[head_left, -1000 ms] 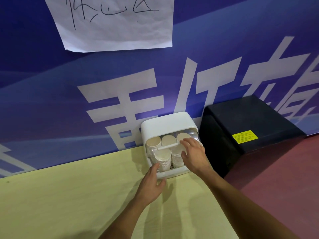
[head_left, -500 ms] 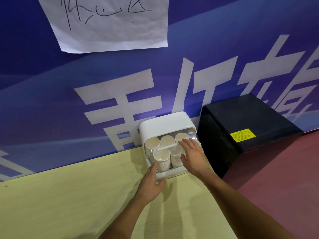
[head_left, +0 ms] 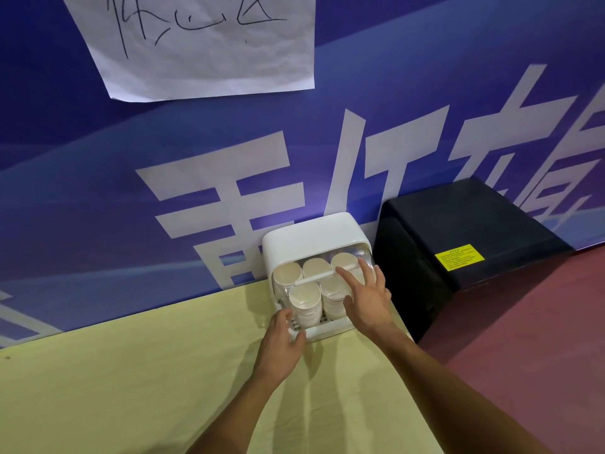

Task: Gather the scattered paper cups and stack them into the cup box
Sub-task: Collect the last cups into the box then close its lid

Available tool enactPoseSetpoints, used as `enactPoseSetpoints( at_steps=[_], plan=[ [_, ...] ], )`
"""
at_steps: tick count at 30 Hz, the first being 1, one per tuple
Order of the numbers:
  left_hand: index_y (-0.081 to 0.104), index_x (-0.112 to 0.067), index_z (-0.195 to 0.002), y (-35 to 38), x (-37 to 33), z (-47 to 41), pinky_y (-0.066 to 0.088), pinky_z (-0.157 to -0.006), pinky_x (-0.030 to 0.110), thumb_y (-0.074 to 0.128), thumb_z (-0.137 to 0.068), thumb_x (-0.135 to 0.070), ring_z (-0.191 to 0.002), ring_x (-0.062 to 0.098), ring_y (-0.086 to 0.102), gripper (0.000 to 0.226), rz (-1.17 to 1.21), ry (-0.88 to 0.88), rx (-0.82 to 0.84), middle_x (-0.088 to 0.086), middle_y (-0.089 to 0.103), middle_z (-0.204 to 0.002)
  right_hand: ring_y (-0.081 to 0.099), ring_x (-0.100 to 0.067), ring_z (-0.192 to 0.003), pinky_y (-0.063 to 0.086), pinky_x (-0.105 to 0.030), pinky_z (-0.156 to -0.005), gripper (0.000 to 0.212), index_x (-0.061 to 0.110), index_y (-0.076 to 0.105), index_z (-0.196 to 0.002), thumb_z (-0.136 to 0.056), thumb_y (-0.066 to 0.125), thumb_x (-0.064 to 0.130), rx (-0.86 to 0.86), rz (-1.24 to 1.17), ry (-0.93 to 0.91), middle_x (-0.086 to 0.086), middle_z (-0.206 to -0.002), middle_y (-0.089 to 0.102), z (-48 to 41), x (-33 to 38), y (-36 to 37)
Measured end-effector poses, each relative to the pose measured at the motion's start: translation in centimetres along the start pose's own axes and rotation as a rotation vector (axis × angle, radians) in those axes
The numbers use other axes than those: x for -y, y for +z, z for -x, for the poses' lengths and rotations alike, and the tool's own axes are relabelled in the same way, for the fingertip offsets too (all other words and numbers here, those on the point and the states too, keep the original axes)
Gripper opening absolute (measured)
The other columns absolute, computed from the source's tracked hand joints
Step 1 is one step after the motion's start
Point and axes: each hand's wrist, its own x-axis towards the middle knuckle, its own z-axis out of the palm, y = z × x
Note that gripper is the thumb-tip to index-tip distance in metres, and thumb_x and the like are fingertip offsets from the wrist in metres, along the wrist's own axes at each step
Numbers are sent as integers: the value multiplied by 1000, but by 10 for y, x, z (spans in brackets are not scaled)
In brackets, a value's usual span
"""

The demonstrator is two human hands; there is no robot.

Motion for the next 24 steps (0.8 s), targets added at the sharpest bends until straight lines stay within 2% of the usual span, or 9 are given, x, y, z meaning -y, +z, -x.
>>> enactPoseSetpoints(
  at_steps=[6, 13, 20, 24],
  plan=[
    [38, -25, -140, 0, -6, -11, 40, -95, 23, 65, -88, -30, -119, 9, 49, 59, 36, -27, 15, -5, 47, -136, -4, -31, -153, 16, -56, -121, 76, 46, 16, -155, -95, 57, 23, -13, 31, -19, 3, -168, -5, -7, 2, 0],
    [34, -21, -145, 13, -14, -33, 40, -104, 30, 83, -69, -31, -129, 17, 45, 91, 193, -207, -21, -1, 46, -141, -12, -32, -153, 7, -54, -122, 92, 45, 8, -157, -88, 61, 14, 24, 62, -22, 1, -167, -14, -20, 13, -7],
    [45, -20, -134, 27, -24, -51, 44, -97, 31, 89, -59, -27, -118, 21, 52, 88, 287, -296, -117, 0, 55, -128, -7, -27, -154, 10, -49, -123, 93, 39, 13, -158, -84, 59, 7, 3, 62, -72, 3, -168, -8, -25, 5, -11],
    [46, -19, -133, 30, -22, -53, 44, -96, 30, 88, -59, -26, -118, 22, 54, 85, 266, -301, -129, 0, 56, -127, 3, -22, -155, 12, -41, -123, 86, 35, 21, -157, -83, 54, 6, -43, -30, -84, 5, -168, 5, -23, -1, -10]
  ],
)
